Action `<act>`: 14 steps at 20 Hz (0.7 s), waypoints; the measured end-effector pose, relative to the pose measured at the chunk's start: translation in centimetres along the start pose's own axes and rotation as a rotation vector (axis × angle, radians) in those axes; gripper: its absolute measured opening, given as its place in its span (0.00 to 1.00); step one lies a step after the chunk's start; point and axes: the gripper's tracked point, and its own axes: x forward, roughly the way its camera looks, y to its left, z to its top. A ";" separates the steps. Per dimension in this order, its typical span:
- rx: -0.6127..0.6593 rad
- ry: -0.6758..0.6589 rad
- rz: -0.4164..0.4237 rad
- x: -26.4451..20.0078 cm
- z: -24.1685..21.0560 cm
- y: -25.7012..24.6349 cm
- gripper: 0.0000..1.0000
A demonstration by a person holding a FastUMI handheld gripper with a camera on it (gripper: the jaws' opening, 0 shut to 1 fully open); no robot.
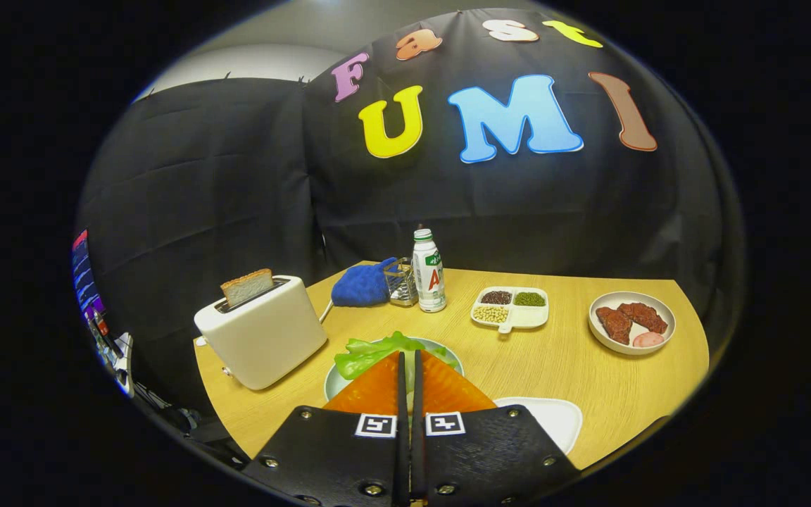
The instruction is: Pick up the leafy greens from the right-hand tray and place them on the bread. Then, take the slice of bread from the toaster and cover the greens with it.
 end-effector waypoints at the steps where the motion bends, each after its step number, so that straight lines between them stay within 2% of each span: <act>1: 0.004 0.000 0.004 0.8 -0.2 0.4 0.01; 6: -0.046 0.019 -0.030 4.8 -2.1 1.0 0.01; 9: -0.062 0.076 -0.031 6.5 -4.9 1.4 0.01; 14: -0.064 0.139 -0.027 6.9 -7.5 2.0 0.01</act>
